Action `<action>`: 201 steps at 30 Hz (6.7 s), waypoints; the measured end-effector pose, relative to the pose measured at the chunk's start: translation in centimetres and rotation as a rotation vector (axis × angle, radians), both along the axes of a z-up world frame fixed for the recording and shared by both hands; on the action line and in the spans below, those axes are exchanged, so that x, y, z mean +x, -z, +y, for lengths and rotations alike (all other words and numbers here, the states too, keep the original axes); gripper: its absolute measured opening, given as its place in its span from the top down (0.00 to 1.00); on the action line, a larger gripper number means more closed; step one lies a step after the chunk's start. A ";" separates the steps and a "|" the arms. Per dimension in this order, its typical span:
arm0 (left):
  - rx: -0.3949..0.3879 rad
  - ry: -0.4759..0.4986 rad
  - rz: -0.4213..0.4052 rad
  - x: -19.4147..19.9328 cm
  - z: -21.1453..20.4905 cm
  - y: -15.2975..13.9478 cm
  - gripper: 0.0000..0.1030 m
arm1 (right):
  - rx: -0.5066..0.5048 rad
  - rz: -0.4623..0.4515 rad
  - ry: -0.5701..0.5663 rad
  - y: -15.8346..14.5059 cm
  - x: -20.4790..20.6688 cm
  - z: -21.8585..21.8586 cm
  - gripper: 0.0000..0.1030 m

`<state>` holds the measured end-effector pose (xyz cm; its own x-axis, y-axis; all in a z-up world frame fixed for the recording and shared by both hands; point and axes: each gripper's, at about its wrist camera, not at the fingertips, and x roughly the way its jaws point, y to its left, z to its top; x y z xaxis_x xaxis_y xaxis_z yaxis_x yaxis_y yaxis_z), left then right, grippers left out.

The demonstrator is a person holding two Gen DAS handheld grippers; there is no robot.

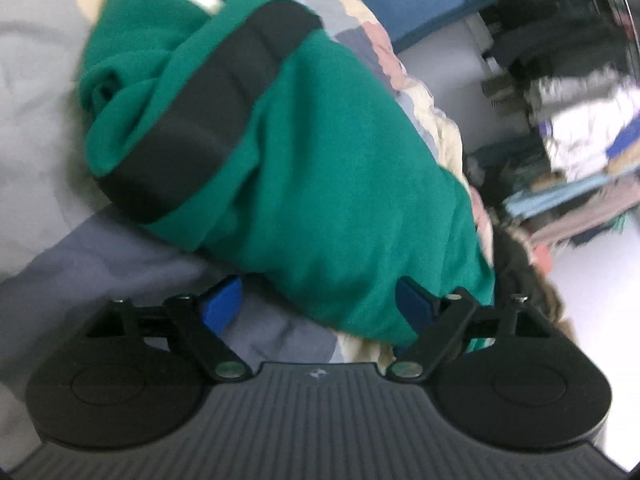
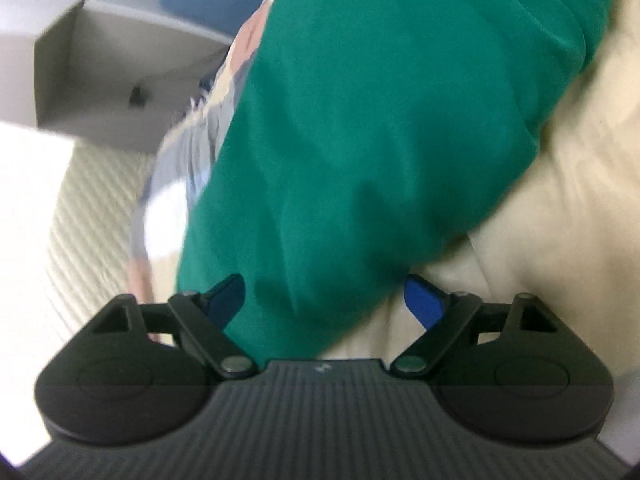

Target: Fold large clothes

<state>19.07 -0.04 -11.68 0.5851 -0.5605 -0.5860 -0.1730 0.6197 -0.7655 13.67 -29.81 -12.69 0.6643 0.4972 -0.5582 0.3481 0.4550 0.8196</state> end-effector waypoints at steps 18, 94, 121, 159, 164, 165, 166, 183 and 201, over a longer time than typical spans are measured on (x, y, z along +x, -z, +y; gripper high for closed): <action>-0.164 -0.171 -0.002 3.5 2.6 3.4 0.36 | 0.041 0.028 0.159 0.7 -0.5 -1.6 0.31; -0.188 -0.106 -0.037 -3.9 4.0 -1.9 0.20 | -0.040 -0.012 0.187 -3.0 -5.7 -5.4 0.24; -0.120 -0.079 -0.191 -11.0 4.5 -6.9 0.86 | -0.390 -0.287 -0.018 -12.9 -10.7 -2.2 0.87; 0.525 -0.017 -0.248 19.7 -0.7 -4.8 0.34 | -0.709 -0.352 -0.259 -4.6 16.8 -0.3 0.46; 0.581 0.027 -0.205 20.9 -1.4 -3.5 0.33 | -0.731 -0.320 -0.287 -3.0 18.0 0.2 0.46; 0.581 0.027 -0.205 20.8 -1.3 -3.6 0.33 | -0.736 -0.315 -0.288 -3.0 18.0 0.4 0.46; 0.576 0.025 -0.208 20.7 -1.2 -3.7 0.33 | -0.743 -0.310 -0.286 -3.1 18.0 0.5 0.46; 0.601 0.025 -0.335 6.8 0.1 -8.5 0.32 | -0.892 -0.377 -0.303 -9.2 6.9 4.1 0.45; 0.665 0.028 -0.318 7.7 -1.2 -4.9 0.28 | -0.804 -0.276 -0.316 -5.3 8.1 4.6 0.39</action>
